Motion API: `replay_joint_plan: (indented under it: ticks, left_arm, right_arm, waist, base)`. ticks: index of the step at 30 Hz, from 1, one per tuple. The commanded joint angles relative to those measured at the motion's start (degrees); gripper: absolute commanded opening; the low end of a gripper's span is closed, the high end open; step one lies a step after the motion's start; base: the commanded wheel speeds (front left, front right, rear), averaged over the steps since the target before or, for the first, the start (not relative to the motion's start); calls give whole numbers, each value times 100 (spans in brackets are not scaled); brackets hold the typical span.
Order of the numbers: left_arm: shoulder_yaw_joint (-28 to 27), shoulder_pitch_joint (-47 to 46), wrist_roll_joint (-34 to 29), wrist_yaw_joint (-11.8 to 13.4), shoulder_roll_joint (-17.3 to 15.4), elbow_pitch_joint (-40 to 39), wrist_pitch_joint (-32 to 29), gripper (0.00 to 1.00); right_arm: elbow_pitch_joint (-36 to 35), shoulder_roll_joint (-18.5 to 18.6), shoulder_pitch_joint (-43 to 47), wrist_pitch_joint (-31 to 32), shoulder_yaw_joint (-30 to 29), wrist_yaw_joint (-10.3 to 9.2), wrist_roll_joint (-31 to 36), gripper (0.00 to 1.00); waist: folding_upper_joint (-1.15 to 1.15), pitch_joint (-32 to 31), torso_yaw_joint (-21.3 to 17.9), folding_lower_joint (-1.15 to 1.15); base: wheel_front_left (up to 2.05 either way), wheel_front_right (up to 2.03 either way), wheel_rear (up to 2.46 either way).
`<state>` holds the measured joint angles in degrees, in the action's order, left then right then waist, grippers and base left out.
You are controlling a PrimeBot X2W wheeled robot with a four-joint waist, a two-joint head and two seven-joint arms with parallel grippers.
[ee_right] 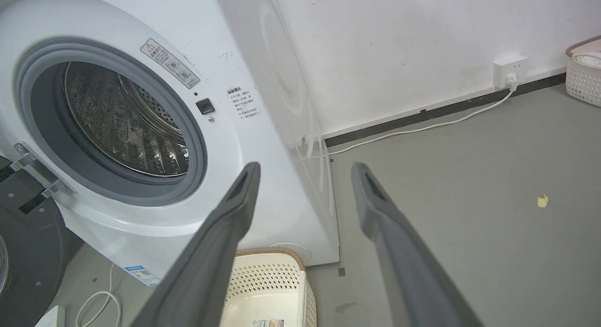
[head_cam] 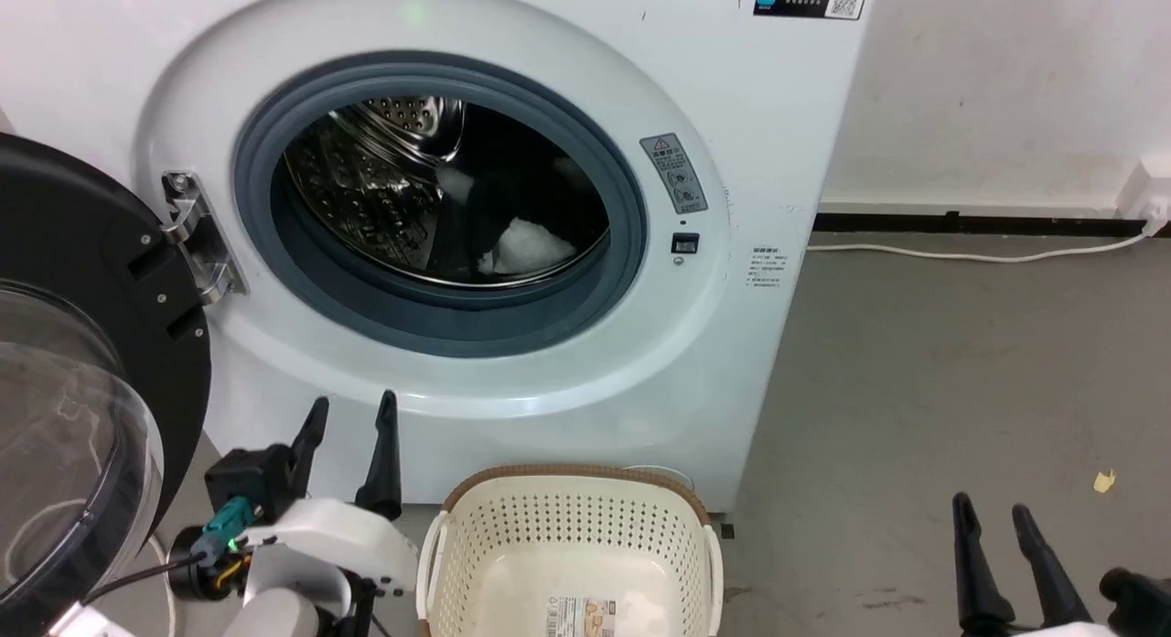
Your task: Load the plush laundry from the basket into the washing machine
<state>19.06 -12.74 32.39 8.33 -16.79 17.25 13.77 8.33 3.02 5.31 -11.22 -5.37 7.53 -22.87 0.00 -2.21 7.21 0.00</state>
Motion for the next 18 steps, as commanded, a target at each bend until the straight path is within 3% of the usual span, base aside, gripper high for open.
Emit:
replay_joint_plan:
  ticks: [1, 18]
  left_arm:
    - [-19, 160, 51, 36, -26, -99, -43, 100]
    - [16, 1021, 204, 96, -182, -677, -72, 100]
  right_arm:
    - [32, -13, 93, -52, 21, -4, -39, 100]
    - [60, -14, 343, -117, 304, -4, 14, 100]
  waist:
    - [0, -27, -4, 0]
    - [0, -112, -45, 0]
  base:
    - [0, 0, 0]
    - [0, 0, 0]
